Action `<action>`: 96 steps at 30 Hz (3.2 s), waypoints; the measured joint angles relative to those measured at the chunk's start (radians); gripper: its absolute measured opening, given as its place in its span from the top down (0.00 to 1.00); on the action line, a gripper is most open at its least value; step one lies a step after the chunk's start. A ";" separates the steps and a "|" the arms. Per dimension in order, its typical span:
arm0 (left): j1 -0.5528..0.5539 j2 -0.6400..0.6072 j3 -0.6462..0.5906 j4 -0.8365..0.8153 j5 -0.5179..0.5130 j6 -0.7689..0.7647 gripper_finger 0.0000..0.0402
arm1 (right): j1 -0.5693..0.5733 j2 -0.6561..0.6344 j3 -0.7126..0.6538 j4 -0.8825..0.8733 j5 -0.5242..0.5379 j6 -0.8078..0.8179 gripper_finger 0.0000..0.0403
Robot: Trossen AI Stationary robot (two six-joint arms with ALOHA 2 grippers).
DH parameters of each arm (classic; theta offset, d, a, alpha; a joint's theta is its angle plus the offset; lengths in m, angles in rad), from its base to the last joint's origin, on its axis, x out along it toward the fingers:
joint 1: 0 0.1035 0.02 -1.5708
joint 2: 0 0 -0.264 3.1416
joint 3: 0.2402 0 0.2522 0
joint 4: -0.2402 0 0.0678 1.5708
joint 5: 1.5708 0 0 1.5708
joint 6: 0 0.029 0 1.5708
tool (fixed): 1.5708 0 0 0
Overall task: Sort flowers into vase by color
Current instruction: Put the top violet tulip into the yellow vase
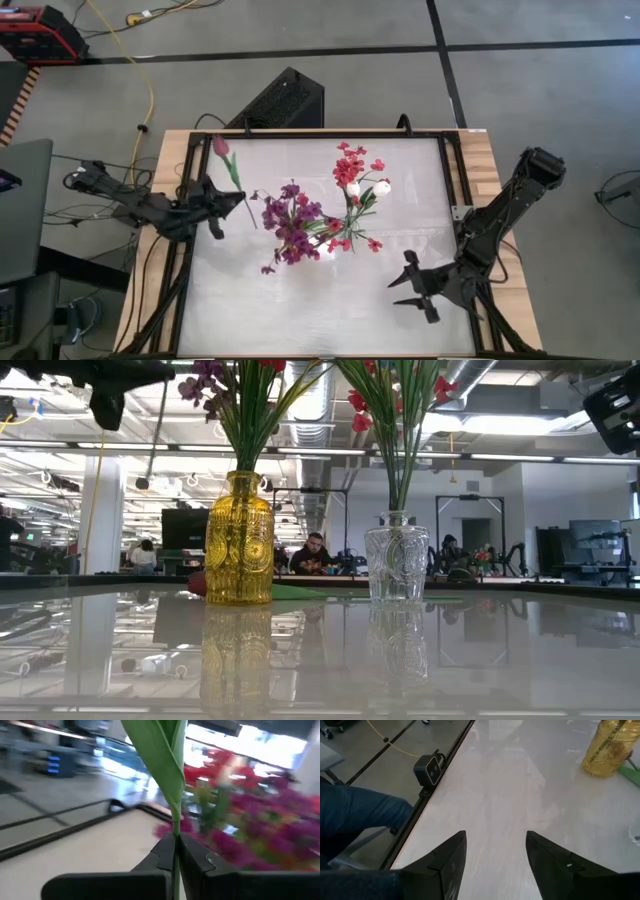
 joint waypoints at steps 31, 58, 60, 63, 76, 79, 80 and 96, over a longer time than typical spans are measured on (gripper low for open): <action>-0.088 0.728 -0.073 1.131 0.301 0.573 1.00 | -0.064 0.000 0.000 0.012 -0.003 -0.009 0.42; -0.003 0.702 -0.073 1.051 0.285 0.524 1.00 | -0.064 0.000 0.000 0.011 -0.004 -0.018 0.42; 0.008 0.719 -0.072 1.051 0.286 0.507 1.00 | -0.064 0.000 0.000 0.011 -0.004 -0.018 0.42; 0.017 0.737 -0.072 1.049 0.286 0.490 1.00 | -0.064 0.000 0.000 0.011 -0.004 -0.018 0.42; 0.023 0.738 -0.072 0.847 0.232 0.295 1.00 | -0.064 0.000 0.000 0.007 -0.005 -0.029 0.42; 0.024 0.738 -0.072 0.795 0.231 0.234 1.00 | -0.064 0.000 0.000 0.007 -0.004 -0.060 0.42; 0.024 0.738 -0.072 0.783 0.230 0.220 1.00 | -0.064 0.000 0.000 0.006 -0.004 -0.071 0.42; 0.055 0.738 -0.072 0.611 0.214 0.032 1.00 | -0.320 0.000 0.000 -0.241 -0.050 -0.121 0.42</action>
